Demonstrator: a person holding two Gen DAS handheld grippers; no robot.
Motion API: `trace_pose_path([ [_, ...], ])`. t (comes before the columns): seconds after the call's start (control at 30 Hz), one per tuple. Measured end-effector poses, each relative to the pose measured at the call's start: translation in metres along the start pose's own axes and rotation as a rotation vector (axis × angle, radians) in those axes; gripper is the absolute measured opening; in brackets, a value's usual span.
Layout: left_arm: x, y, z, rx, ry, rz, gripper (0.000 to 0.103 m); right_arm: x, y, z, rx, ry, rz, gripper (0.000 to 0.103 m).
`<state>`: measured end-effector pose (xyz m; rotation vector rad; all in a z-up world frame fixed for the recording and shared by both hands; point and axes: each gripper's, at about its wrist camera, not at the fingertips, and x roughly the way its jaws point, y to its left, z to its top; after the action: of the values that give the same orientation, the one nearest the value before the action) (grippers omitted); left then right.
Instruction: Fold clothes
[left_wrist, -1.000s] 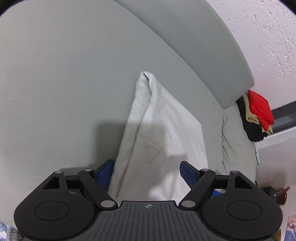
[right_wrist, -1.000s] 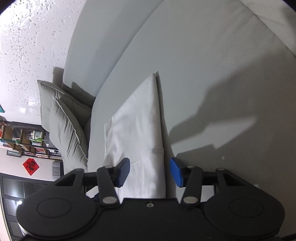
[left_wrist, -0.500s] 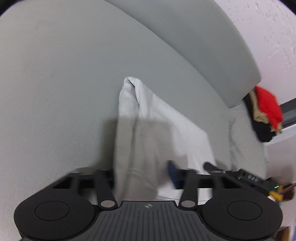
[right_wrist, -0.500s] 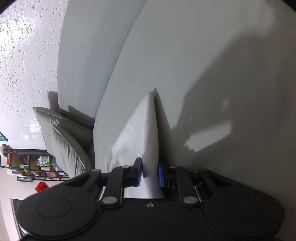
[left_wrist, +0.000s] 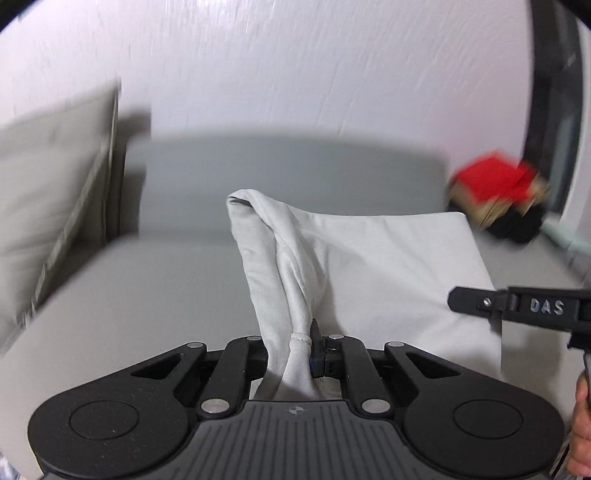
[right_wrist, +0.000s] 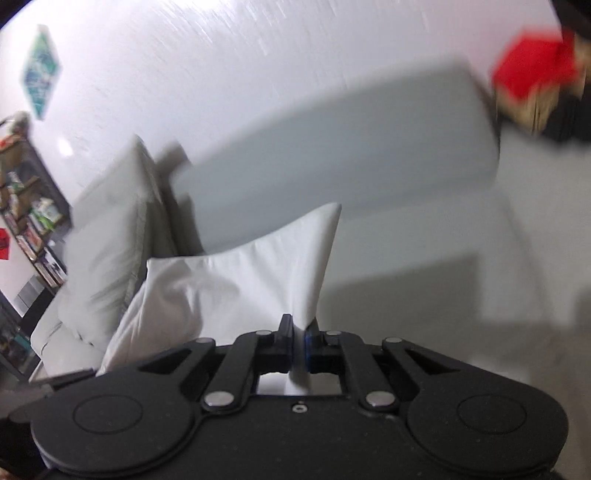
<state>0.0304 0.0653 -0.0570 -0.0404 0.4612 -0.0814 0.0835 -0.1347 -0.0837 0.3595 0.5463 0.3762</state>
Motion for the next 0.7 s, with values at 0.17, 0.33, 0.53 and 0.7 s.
trace_pose_path([
  [0.17, -0.078, -0.051, 0.024, 0.028, -0.227, -0.142, 0.010, -0.131, 0.006, 0.025, -0.043, -0.241, 0.001, 0.006],
  [0.33, -0.120, -0.115, 0.043, 0.062, -0.307, -0.363, 0.012, -0.241, -0.009, 0.045, -0.026, -0.401, -0.094, 0.006],
  [0.53, -0.109, -0.188, 0.041, 0.122, -0.207, -0.565, 0.013, -0.319, -0.043, 0.046, 0.028, -0.430, -0.273, 0.006],
  [0.7, -0.051, -0.242, 0.017, 0.159, -0.021, -0.628, 0.012, -0.313, -0.105, 0.038, 0.117, -0.340, -0.382, 0.006],
])
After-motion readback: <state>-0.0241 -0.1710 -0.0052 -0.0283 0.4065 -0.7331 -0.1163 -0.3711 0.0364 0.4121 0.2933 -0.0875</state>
